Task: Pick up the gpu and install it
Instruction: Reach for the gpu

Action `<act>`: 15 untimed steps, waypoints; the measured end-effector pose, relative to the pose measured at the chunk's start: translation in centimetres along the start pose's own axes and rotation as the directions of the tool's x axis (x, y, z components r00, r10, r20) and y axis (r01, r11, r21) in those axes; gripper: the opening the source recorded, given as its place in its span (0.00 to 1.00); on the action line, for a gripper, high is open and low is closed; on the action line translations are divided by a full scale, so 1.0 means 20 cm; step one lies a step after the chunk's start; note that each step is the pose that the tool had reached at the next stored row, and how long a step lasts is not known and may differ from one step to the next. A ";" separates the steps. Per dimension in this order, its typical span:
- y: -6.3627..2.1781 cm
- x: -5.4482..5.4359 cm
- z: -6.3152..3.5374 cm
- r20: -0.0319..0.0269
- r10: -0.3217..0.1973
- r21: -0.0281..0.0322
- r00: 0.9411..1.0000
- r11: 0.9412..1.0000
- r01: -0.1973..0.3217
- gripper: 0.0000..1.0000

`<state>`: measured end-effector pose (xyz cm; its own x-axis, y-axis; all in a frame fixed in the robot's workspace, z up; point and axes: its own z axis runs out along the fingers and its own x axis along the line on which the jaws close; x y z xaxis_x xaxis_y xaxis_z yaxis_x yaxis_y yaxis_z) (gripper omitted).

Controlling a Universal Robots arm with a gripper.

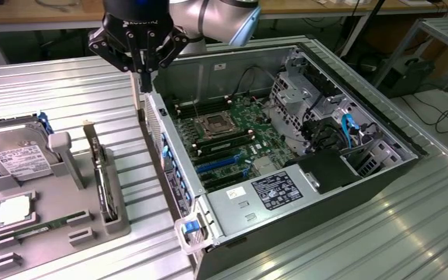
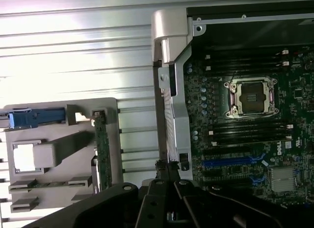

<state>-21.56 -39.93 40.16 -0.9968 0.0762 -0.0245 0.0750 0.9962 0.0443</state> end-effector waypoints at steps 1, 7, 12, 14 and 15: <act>0.000 0.00 0.000 0.000 0.000 0.000 1.000 1.000 0.000 0.11; -0.003 0.03 -0.001 0.000 0.000 0.000 1.000 1.000 0.000 0.11; -0.006 0.06 -0.002 0.000 0.000 0.000 1.000 1.000 0.000 0.11; -0.007 0.07 -0.002 0.000 0.000 0.000 1.000 1.000 0.000 0.11; -0.008 0.07 -0.002 0.000 0.000 0.000 1.000 1.000 0.000 0.11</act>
<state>-23.06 -39.98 40.16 -0.9968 0.0762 -0.0245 0.0751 0.9962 0.0444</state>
